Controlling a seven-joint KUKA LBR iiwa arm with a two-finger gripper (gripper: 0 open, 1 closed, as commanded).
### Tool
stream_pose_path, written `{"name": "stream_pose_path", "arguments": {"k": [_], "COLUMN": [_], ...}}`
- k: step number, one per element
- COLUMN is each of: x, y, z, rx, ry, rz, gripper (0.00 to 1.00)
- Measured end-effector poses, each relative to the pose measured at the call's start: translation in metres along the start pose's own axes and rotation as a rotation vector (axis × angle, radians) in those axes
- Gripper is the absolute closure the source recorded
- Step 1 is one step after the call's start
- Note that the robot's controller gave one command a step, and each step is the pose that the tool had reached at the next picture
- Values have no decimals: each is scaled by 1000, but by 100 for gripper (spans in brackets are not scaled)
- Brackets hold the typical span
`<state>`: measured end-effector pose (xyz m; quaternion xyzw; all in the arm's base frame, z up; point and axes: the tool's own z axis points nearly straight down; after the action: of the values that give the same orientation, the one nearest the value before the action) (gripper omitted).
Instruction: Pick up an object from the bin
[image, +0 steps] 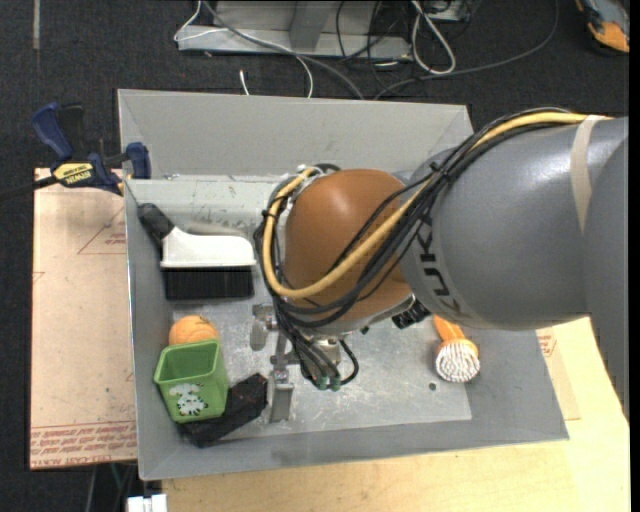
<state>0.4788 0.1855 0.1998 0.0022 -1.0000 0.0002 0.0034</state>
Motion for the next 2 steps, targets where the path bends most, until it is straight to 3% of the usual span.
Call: {"name": "stream_pose_path", "arguments": {"k": [1, 2], "x": [-2, -2], "y": [-1, -2], "z": [-3, 70], "rx": [-1, -1], "ry": [-7, -8], "rz": [4, -213], "gripper": [0, 0]}}
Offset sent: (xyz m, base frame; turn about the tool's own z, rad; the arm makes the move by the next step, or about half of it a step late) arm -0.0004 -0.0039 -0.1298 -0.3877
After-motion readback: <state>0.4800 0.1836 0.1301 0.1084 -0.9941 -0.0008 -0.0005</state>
